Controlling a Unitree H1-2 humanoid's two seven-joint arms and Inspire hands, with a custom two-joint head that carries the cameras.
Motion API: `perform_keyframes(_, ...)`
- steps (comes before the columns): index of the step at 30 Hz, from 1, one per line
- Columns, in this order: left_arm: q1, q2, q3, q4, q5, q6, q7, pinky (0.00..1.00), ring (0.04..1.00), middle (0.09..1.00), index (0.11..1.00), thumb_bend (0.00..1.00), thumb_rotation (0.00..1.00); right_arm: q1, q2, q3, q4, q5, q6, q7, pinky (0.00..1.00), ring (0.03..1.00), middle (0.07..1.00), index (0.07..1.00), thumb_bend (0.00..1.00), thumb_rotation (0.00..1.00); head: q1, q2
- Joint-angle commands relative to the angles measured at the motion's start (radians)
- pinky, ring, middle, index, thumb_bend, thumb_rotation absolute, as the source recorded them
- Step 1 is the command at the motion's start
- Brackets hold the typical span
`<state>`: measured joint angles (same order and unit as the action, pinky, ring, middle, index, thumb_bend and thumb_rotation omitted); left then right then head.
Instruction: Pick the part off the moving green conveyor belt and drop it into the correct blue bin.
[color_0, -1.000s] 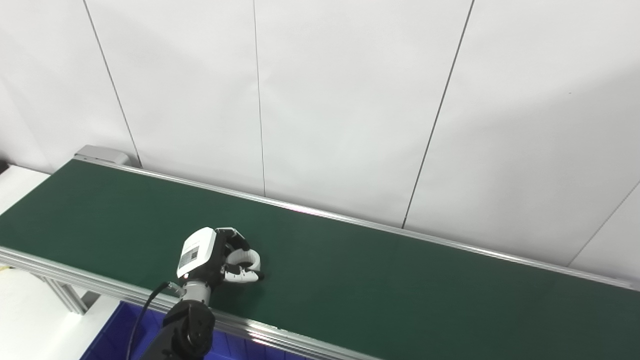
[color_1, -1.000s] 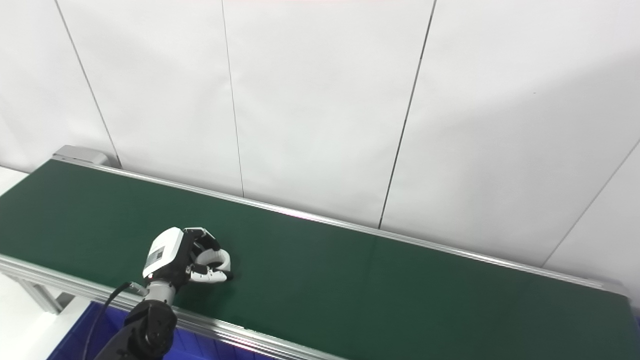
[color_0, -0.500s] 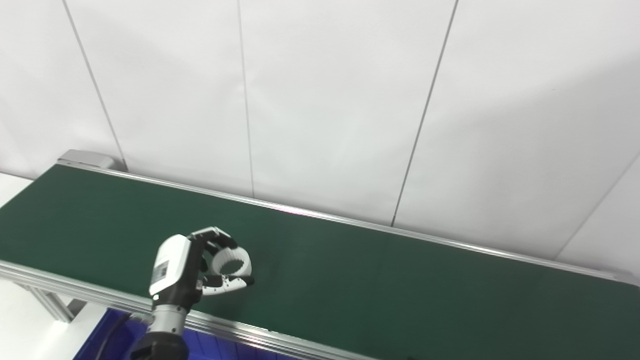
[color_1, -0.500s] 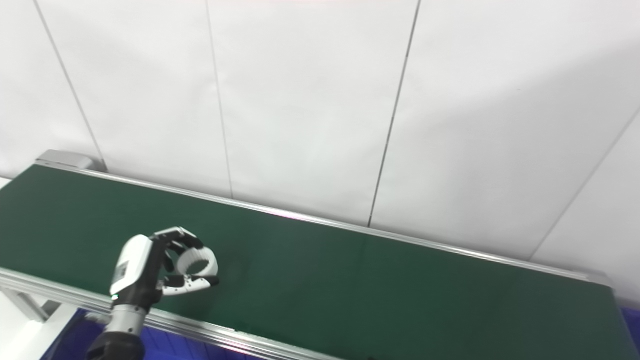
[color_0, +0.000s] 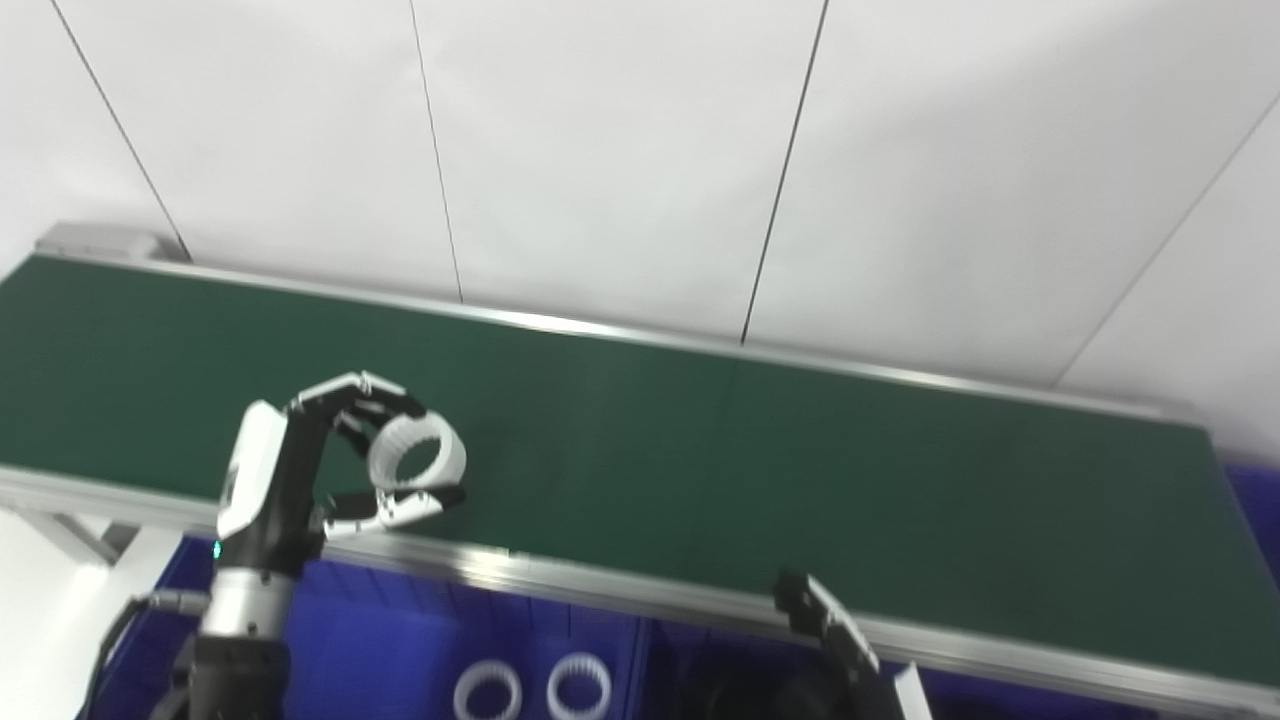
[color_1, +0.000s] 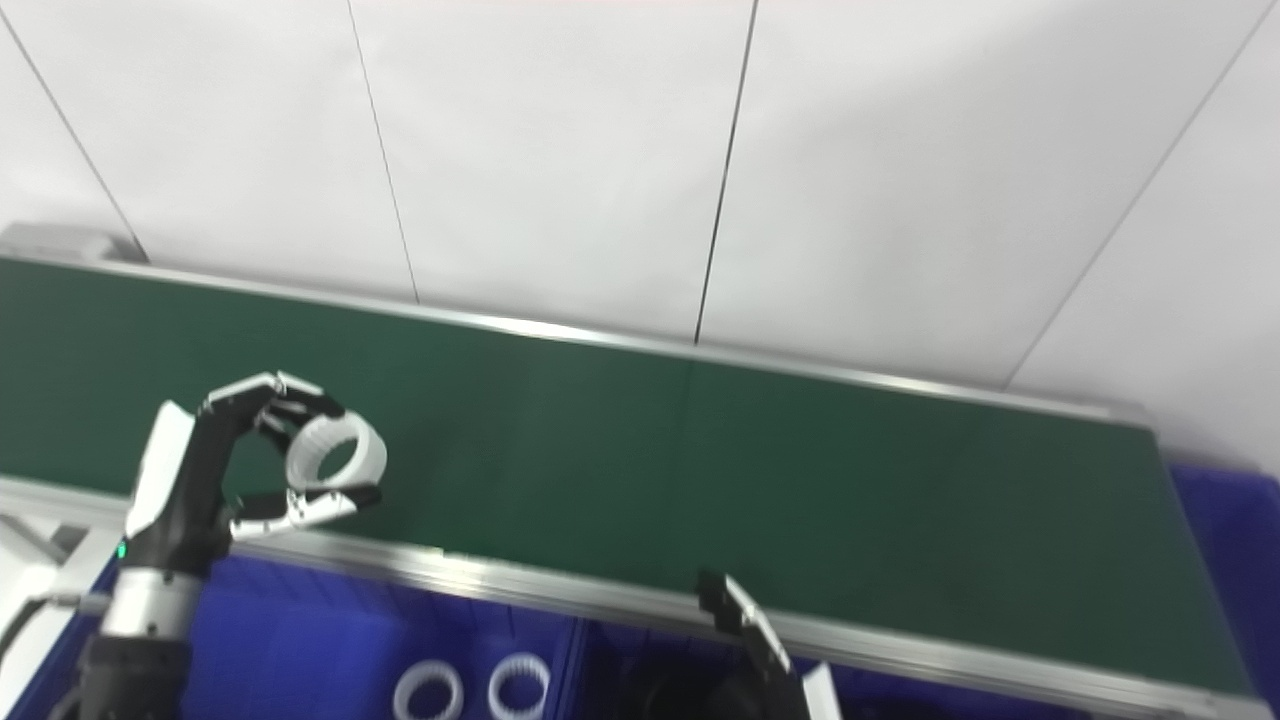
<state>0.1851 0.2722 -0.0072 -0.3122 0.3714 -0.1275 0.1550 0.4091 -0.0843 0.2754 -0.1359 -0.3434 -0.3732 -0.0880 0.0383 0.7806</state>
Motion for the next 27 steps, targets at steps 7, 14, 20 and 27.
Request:
perform_keyframes(7, 0.063, 0.012, -0.003, -0.021, -0.029, -0.074, -0.077, 0.25, 0.445, 0.491, 0.484, 0.50, 0.00, 0.003, 0.018, -0.016, -0.075, 0.022, 0.040, 0.032, 0.76, 0.797, 0.835, 0.869, 0.96, 0.39, -0.002, 0.044)
perform_keyframes(14, 0.107, 0.001, -0.034, 0.047, -0.018, -0.147, -0.102, 0.29, 0.424, 0.494, 0.495, 0.50, 0.00, -0.003, 0.024, -0.024, -0.089, 0.021, 0.063, 0.044, 0.76, 0.808, 0.842, 0.869, 0.96, 0.39, -0.002, 0.053)
perform_keyframes(20, 0.144, -0.012, -0.064, 0.078, 0.024, -0.165, -0.111, 0.42, 0.472, 0.486, 0.480, 0.48, 0.00, -0.003, 0.026, -0.026, -0.094, 0.026, 0.069, 0.050, 0.76, 0.806, 0.838, 0.864, 0.97, 0.39, 0.001, 0.052)
perform_keyframes(27, 0.157, 0.016, -0.104, 0.080, 0.186, -0.126, -0.145, 0.41, 0.473, 0.484, 0.496, 0.48, 0.00, -0.002, 0.031, -0.027, -0.095, 0.035, 0.074, 0.057, 0.78, 0.817, 0.845, 0.869, 0.97, 0.38, 0.001, 0.048)
